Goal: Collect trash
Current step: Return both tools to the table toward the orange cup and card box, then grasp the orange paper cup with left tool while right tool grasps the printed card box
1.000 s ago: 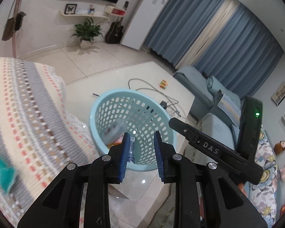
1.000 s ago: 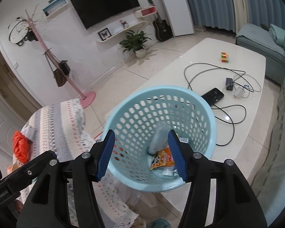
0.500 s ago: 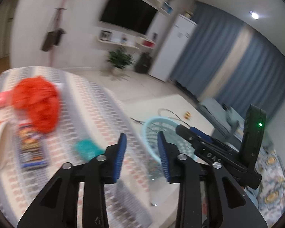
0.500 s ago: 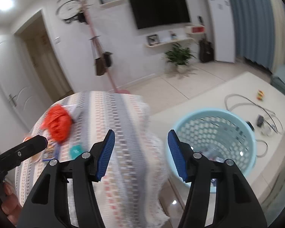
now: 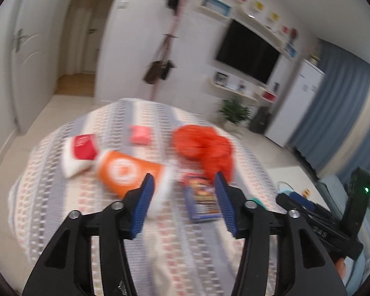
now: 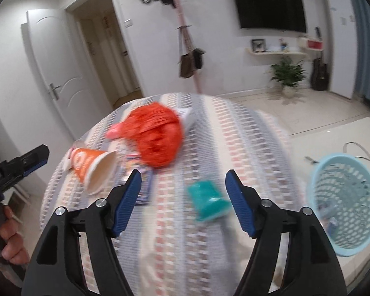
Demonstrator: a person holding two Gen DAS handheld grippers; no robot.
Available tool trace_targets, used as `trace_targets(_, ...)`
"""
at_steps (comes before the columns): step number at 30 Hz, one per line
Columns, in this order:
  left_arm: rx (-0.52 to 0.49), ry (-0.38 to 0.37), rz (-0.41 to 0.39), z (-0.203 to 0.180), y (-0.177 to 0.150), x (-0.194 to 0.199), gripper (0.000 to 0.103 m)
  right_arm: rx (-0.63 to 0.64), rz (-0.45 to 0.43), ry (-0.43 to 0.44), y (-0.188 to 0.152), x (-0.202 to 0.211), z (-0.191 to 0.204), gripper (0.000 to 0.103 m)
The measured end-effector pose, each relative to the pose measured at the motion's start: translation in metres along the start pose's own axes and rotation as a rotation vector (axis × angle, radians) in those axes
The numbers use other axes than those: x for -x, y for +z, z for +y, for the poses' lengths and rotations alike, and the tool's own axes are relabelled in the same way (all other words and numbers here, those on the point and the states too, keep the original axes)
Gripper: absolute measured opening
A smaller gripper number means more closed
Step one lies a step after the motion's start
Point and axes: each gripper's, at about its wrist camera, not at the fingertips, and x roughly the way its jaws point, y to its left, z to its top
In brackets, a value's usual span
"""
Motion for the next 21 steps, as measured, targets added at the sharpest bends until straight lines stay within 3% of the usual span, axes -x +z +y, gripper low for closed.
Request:
trace_targets(4,0.088,0.050,0.009,0.038,0.003,-0.004,0.076,0.019,0.049,0.031,-0.001,-0.028,0.031,0.074)
trace_targets(12,0.221,0.034,0.104,0.078,-0.001,-0.047,0.077,0.062,0.123,0.011,-0.010,-0.077,0.071,0.080)
trace_targets(21,0.301,0.032,0.181,0.085,0.000,-0.095,0.076,0.122,0.180,-0.073,-0.016,-0.108,0.083,0.080)
